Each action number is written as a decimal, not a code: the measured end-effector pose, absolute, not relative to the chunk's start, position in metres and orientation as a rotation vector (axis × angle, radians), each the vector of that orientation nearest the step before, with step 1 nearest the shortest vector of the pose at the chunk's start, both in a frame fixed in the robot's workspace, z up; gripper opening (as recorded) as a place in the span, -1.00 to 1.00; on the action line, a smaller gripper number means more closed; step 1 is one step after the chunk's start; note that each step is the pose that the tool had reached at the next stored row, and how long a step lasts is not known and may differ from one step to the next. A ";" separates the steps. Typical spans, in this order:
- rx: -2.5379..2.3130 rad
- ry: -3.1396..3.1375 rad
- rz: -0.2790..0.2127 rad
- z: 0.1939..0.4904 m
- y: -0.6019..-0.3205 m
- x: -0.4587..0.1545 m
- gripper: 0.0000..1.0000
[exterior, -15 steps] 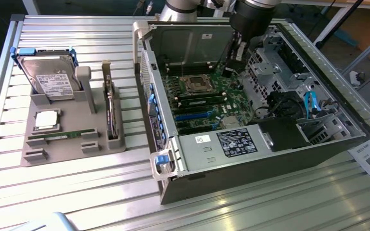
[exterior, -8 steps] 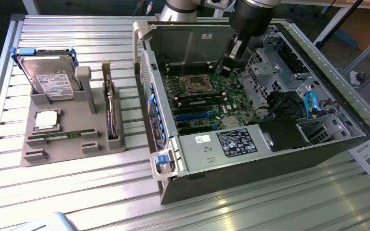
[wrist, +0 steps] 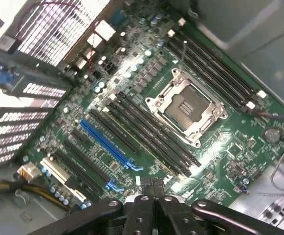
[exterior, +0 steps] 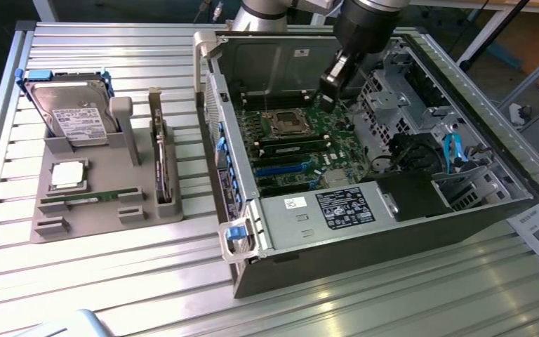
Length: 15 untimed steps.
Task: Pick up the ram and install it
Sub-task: 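Press down the ram until it locks into place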
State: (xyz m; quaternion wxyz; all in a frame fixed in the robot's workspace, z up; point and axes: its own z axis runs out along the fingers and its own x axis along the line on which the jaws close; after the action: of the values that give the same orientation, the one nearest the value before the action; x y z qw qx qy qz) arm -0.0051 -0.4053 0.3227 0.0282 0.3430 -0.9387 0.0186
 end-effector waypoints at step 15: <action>0.564 -3.028 0.042 0.323 -0.405 -0.005 -0.80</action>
State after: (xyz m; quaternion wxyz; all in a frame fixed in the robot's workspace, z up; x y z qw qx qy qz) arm -0.0051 -0.4053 0.3226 0.0308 0.1829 -0.9825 0.0136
